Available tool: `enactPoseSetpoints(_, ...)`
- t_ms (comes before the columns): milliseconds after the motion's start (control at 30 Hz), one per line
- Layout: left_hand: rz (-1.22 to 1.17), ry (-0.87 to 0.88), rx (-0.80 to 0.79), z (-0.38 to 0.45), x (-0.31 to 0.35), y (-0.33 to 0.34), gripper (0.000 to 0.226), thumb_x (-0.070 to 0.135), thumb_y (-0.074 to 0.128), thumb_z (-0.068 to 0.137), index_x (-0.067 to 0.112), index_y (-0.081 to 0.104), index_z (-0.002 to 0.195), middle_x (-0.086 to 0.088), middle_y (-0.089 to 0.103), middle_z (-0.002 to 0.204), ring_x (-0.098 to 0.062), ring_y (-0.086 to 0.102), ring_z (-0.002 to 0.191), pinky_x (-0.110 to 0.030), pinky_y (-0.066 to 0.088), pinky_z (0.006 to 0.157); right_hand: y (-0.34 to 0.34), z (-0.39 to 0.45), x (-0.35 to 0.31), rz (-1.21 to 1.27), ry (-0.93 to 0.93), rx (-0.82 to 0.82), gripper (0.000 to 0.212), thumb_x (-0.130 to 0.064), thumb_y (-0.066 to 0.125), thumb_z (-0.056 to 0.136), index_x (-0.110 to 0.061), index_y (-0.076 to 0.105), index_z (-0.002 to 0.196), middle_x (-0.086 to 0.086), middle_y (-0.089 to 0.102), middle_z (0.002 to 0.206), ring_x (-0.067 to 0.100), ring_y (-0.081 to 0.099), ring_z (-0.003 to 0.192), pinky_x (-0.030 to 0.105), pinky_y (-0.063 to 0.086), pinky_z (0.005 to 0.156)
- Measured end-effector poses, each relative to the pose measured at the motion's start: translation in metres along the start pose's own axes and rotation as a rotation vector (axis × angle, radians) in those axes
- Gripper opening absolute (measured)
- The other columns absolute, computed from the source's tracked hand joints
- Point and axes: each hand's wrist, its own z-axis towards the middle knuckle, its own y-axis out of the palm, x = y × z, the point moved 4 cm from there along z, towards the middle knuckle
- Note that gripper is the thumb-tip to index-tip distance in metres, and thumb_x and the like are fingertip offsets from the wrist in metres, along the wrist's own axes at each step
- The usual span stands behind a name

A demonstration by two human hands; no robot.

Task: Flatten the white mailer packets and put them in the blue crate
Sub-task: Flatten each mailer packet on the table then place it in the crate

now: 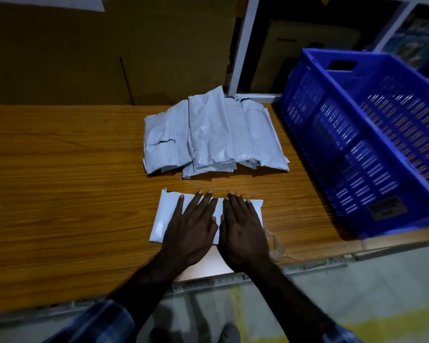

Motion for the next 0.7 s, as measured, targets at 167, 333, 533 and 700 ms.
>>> enactPoseSetpoints(167,0.038,-0.011,-0.010,0.005,0.003,-0.007,0.055,0.035,0.027,0.095,0.012,0.059,0.133,-0.007,0.056,0.140,-0.024,0.045,0.136,-0.056,0.033,0.110,-0.016,0.016,0.005,0.122,0.038,-0.123,0.057,-0.028,0.023,0.097,0.005,0.056,0.131,0.025,0.050,0.142,0.037,0.047,0.134,0.044,0.031,0.115)
enactPoseSetpoints(333,0.019,0.044,-0.021,0.016,0.018,-0.012,0.054,0.035,0.027,0.096,0.010,0.057,0.134,-0.008,0.056,0.139,-0.026,0.046,0.135,-0.059,0.039,0.105,-0.026,0.025,0.028,0.100,0.210,-0.015,0.047,-0.017,0.037,0.093,0.006,0.059,0.128,0.025,0.056,0.136,0.038,0.053,0.127,0.048,0.037,0.111)
enactPoseSetpoints(533,-0.001,0.061,-0.011,0.013,0.019,0.000,0.053,0.036,0.025,0.101,0.013,0.049,0.143,-0.004,0.045,0.149,-0.022,0.035,0.142,-0.052,0.024,0.112,-0.005,0.008,0.027,0.065,0.132,0.026,0.049,-0.019,0.030,0.100,0.008,0.053,0.134,0.026,0.047,0.144,0.039,0.042,0.137,0.051,0.034,0.114)
enactPoseSetpoints(700,-0.004,0.068,-0.036,0.012,0.019,0.002,0.056,0.038,0.017,0.103,0.013,0.046,0.144,-0.005,0.042,0.151,-0.023,0.032,0.144,-0.050,0.021,0.112,-0.004,0.006,0.029,0.033,0.113,0.039,0.052,-0.027,0.028,0.105,0.005,0.043,0.143,0.022,0.032,0.155,0.033,0.028,0.146,0.045,0.021,0.121)
